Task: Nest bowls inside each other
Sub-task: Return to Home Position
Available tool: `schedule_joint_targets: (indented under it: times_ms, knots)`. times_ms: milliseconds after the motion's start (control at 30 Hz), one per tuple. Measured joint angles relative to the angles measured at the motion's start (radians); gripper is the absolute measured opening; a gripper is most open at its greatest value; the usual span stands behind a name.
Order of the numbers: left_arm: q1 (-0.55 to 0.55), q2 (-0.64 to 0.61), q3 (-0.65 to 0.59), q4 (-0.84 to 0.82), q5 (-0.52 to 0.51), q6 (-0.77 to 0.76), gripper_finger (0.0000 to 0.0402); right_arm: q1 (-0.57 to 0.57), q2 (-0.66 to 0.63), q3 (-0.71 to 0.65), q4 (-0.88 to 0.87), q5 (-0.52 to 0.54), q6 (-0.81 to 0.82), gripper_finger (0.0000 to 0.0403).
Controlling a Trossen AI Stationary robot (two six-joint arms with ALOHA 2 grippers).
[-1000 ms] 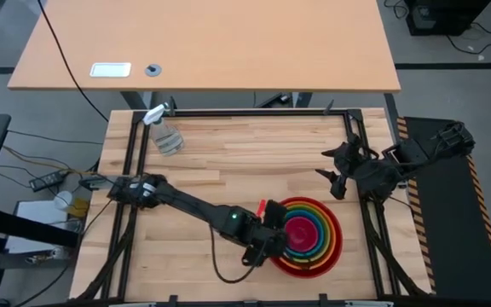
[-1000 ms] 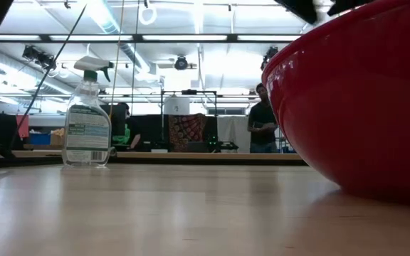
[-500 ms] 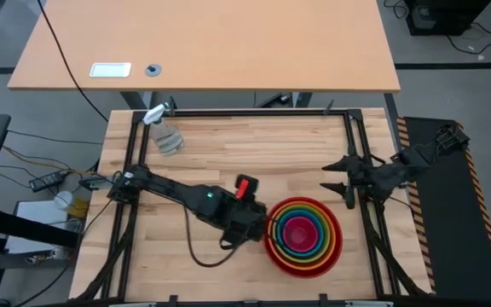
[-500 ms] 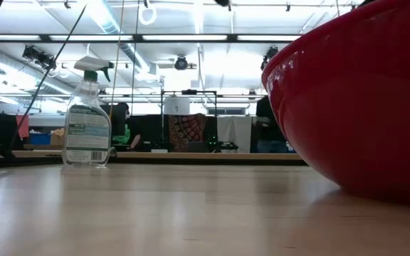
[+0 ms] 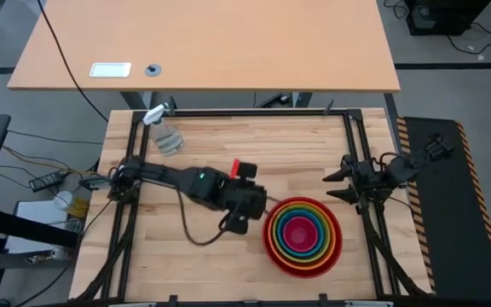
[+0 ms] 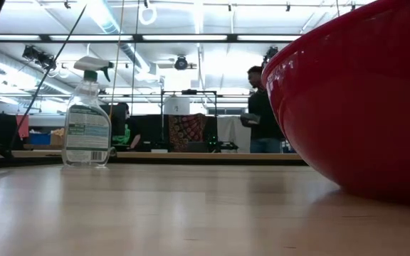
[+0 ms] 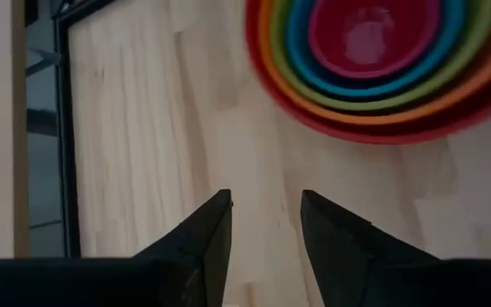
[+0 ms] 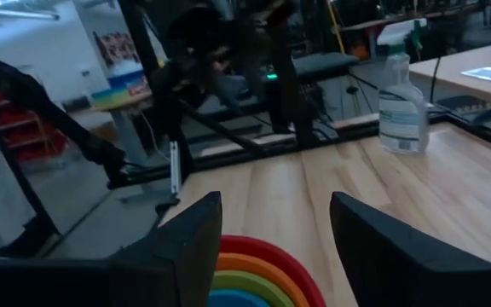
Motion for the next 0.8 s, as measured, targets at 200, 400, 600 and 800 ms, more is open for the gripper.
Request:
schedule_joint_targets:
  times_ms: [200,400,600,800]
  knots:
    - [0.027,-0.006,0.0,-0.021,0.004,-0.001,0.0143,0.0,-0.1,-0.033,-0.016,-0.009,-0.04,0.0218]
    - [0.032,-0.034,-0.167,0.033,0.009,-0.004,0.0143,0.0,-0.197,-0.063,-0.012,-0.008,-0.093,0.0216]
    - [0.039,-0.204,-0.589,0.27,0.031,0.021,0.0143,-0.002,-0.198,-0.114,0.019,0.005,-0.094,0.0216]
    - [0.047,-0.548,-0.978,0.599,0.031,0.029,0.0143,-0.003,-0.202,-0.163,0.018,-0.056,-0.051,0.0216]
